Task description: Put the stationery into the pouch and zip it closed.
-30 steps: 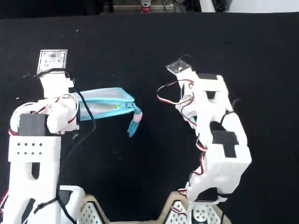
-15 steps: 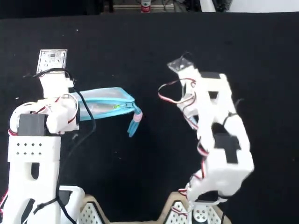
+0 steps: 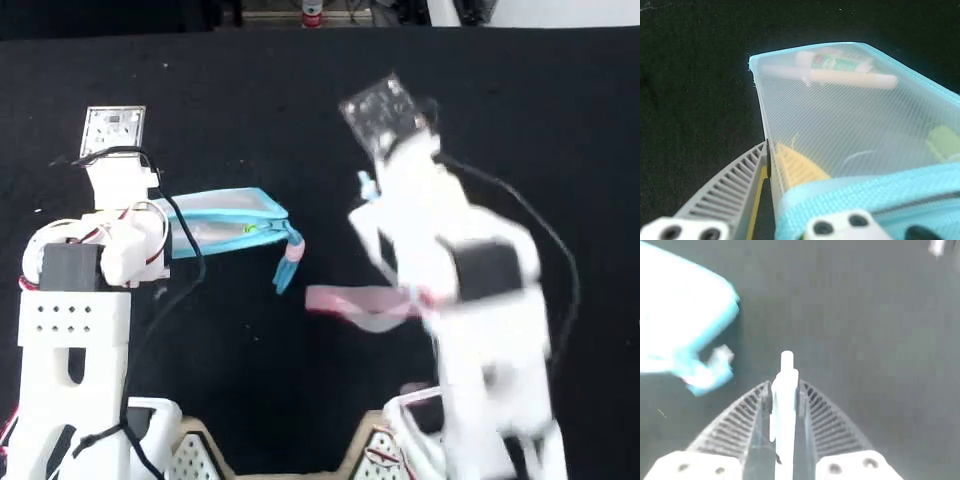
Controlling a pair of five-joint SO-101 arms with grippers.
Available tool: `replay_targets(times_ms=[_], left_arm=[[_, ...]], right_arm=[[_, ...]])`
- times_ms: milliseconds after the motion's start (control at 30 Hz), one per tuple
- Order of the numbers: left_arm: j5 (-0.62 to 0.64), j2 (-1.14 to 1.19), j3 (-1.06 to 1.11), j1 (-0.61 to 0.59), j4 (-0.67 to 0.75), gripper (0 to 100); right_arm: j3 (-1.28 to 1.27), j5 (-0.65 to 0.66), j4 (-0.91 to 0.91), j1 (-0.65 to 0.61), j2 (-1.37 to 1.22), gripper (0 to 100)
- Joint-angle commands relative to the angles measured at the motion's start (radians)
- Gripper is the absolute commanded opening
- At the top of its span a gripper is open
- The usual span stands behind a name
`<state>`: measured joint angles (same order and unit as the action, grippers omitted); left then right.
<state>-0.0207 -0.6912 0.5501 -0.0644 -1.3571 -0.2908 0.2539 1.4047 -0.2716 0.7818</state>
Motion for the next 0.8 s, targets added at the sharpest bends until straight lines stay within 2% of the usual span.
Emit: replay_targets(times_ms=[0, 200, 400, 567, 767], left_arm=[[0.006, 0.008, 0.041, 0.022, 0.005, 3], [0.008, 0.008, 0.041, 0.022, 0.005, 3], [0.011, 0.008, 0.042, 0.022, 0.005, 3], [0.012, 0.011, 0.042, 0.022, 0.005, 3], [0.012, 0.014, 0.042, 0.022, 0.006, 3]], right_arm=[[0.005, -0.092, -0.069, -0.114, 0.222, 1.1], [-0.045, -0.186, -0.307, -0.302, 0.412, 1.1], [-0.2, -0.189, -0.64, -0.468, 0.506, 1.1], [-0.351, -0.187, -0.839, -0.517, 0.547, 1.1], [-0.535, -0.187, -1.037, -0.517, 0.55, 1.1]])
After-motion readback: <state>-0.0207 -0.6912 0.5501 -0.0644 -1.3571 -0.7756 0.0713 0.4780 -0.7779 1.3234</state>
